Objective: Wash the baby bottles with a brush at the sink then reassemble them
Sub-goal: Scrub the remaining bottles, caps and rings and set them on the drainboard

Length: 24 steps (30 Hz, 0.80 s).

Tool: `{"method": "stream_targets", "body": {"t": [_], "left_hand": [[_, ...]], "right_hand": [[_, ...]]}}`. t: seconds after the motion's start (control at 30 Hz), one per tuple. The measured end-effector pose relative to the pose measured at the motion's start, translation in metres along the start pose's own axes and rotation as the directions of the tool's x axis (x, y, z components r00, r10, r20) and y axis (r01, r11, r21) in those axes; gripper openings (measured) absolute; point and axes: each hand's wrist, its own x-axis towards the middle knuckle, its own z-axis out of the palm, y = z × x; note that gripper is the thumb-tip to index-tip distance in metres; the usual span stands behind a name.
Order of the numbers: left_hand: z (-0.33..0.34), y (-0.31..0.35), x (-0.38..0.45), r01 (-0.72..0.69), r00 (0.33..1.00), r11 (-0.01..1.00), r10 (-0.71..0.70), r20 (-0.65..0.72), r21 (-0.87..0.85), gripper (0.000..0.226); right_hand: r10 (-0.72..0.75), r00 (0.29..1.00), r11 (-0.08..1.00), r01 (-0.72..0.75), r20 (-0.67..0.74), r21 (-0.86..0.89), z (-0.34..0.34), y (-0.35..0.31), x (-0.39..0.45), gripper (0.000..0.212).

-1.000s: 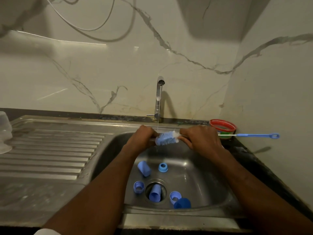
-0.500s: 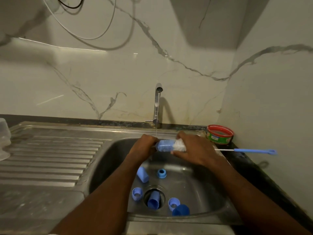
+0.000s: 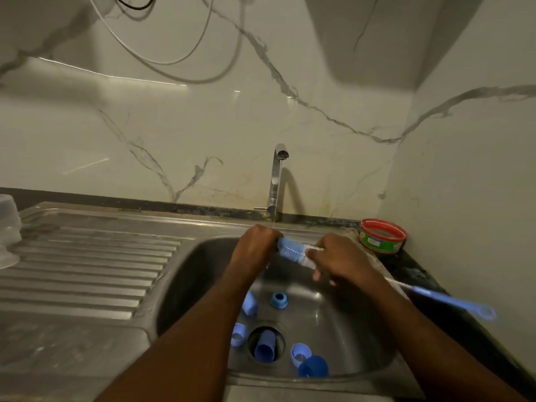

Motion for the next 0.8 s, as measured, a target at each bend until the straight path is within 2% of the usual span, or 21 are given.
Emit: {"method": "stream_targets", "body": {"t": [0.03,0.07,0.13,0.2,0.23,0.3,0.37,0.4,0.43,0.47,0.5,0.53,0.57,0.6,0.63,0.67,0.7,0.73,0.77,0.8], "left_hand": [[0.001,0.001,0.000,0.026,0.999,1.000,-0.026,0.041,-0.005,0.027],[0.001,-0.001,0.000,0.063,0.995,0.998,-0.063,0.083,-0.002,0.026],[-0.001,-0.007,-0.004,0.105,0.989,0.994,-0.107,0.101,0.023,0.022],[-0.003,-0.011,-0.007,0.101,0.988,0.995,-0.100,0.120,-0.006,0.022],[-0.004,-0.012,-0.007,0.079,0.989,0.997,-0.075,0.129,-0.026,0.024],[-0.008,-0.012,-0.007,0.034,0.993,0.999,-0.031,0.111,-0.021,0.025],[-0.012,-0.013,-0.005,-0.007,0.998,1.000,0.007,0.059,0.003,0.023],[-0.014,-0.012,-0.004,-0.045,0.999,0.999,0.045,0.021,0.007,0.022],[-0.016,-0.012,-0.003,-0.091,0.996,0.996,0.091,-0.019,0.012,0.023],[-0.018,-0.010,-0.002,-0.131,0.990,0.991,0.132,-0.050,0.012,0.026],[-0.019,-0.009,0.000,-0.165,0.984,0.986,0.165,-0.067,0.007,0.030],[-0.019,-0.006,0.001,-0.191,0.978,0.982,0.191,-0.081,0.007,0.033],[-0.020,-0.002,0.001,-0.208,0.974,0.978,0.208,-0.091,0.012,0.034],[-0.020,0.000,0.001,-0.212,0.974,0.977,0.212,-0.085,0.010,0.034],[-0.019,0.001,0.001,-0.213,0.975,0.977,0.212,-0.070,-0.008,0.032],[-0.015,0.000,0.000,-0.195,0.980,0.981,0.194,-0.035,-0.024,0.030],[-0.012,-0.002,-0.001,-0.163,0.986,0.986,0.164,0.017,-0.037,0.029],[-0.010,-0.004,-0.004,-0.124,0.989,0.991,0.128,0.077,-0.053,0.029],[-0.007,-0.007,-0.007,-0.092,0.987,0.993,0.101,0.127,-0.070,0.029],[-0.008,-0.010,-0.008,-0.062,0.984,0.994,0.076,0.164,-0.091,0.030]], "right_hand": [[-0.141,0.985,0.968,0.117,-0.095,-0.223,0.003,0.008,0.001,0.041],[-0.264,0.959,0.915,0.214,-0.107,-0.343,0.006,0.014,0.002,0.052],[-0.425,0.905,0.811,0.364,-0.032,-0.459,0.009,0.021,0.003,0.063],[-0.535,0.845,0.637,0.384,-0.023,-0.668,0.011,0.020,0.007,0.053],[-0.566,0.824,0.587,0.368,-0.041,-0.721,0.011,0.019,0.008,0.046],[-0.549,0.831,0.603,0.318,-0.091,-0.731,0.016,0.019,0.012,0.034],[-0.462,0.874,0.753,0.297,-0.150,-0.588,0.019,0.015,0.009,0.029],[-0.361,0.922,0.874,0.284,-0.137,-0.394,0.016,0.014,0.006,0.028],[-0.226,0.972,0.970,0.219,-0.060,-0.109,0.011,0.012,0.006,0.027],[-0.087,0.993,0.978,0.071,0.074,0.198,0.003,0.012,0.005,0.026],[0.009,0.975,0.900,-0.105,0.224,0.422,-0.006,0.013,0.004,0.026],[0.052,0.939,0.798,-0.244,0.340,0.551,-0.016,0.016,0.003,0.027],[0.068,0.912,0.729,-0.322,0.403,0.605,-0.020,0.020,0.003,0.029],[0.075,0.908,0.718,-0.336,0.413,0.609,-0.021,0.025,0.005,0.031],[0.073,0.932,0.792,-0.270,0.355,0.548,-0.019,0.027,0.005,0.032],[0.047,0.975,0.925,-0.124,0.215,0.358,-0.012,0.030,0.007,0.035],[-0.056,0.997,0.996,0.052,0.051,0.075,-0.004,0.032,0.008,0.038],[-0.226,0.973,0.959,0.214,-0.051,-0.184,0.005,0.034,0.009,0.045],[-0.354,0.932,0.893,0.315,-0.070,-0.322,0.010,0.035,0.008,0.053],[-0.429,0.902,0.845,0.378,-0.057,-0.377,0.012,0.034,0.009,0.060]]}}
